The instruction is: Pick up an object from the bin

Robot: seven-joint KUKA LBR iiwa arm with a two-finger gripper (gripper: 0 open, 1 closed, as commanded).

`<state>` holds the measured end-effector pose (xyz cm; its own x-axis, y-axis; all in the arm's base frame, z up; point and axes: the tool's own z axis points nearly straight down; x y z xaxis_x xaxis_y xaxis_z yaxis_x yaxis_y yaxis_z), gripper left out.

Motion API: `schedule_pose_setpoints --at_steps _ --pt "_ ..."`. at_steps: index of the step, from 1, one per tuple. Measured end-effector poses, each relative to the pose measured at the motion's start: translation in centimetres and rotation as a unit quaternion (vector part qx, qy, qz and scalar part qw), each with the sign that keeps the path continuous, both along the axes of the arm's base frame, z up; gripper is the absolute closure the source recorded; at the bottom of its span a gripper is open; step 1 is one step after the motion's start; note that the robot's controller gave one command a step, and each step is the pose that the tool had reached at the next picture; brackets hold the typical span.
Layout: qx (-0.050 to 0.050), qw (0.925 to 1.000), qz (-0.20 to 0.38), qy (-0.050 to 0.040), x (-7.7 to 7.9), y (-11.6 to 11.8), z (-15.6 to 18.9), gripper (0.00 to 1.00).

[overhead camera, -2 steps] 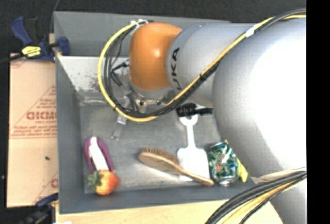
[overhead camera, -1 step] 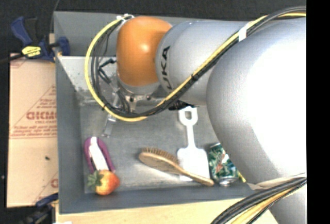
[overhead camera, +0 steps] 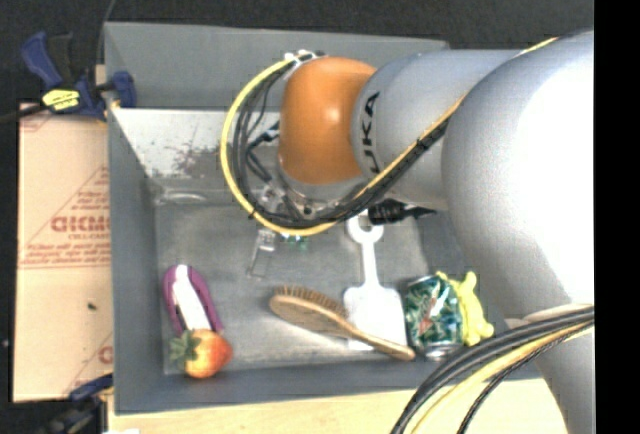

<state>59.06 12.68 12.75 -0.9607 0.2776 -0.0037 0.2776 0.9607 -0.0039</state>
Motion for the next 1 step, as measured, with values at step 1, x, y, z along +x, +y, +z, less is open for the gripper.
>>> schedule_pose_setpoints --at_steps 1 --pt "0.004 0.9984 0.055 -0.0052 0.98 -0.37 -0.55 0.00"
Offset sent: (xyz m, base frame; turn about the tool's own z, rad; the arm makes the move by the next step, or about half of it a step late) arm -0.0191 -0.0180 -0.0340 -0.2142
